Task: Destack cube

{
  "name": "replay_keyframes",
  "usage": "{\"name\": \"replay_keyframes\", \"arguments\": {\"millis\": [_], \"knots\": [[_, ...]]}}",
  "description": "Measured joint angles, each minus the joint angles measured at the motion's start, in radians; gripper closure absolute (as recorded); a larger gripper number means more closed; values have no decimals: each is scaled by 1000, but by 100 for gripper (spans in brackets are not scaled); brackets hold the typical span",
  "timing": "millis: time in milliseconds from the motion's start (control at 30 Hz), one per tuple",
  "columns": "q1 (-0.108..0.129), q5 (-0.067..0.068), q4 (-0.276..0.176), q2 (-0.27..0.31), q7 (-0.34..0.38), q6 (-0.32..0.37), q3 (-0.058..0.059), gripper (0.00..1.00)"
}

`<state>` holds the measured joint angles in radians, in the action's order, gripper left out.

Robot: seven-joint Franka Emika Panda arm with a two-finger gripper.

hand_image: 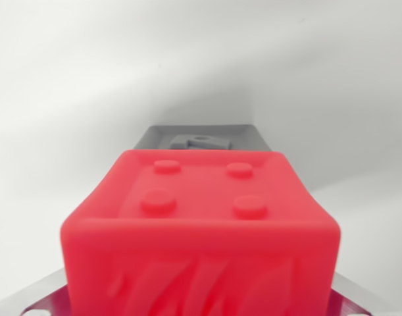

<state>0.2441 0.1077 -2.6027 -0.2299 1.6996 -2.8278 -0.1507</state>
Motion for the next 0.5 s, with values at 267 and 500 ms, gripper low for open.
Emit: {"name": "replay_keyframes", "arguments": {"millis": [267, 500], "knots": [[-4, -16, -4, 30, -12, 24, -7, 100], [-5, -36, -7, 67, -26, 57, -12, 100]]}}
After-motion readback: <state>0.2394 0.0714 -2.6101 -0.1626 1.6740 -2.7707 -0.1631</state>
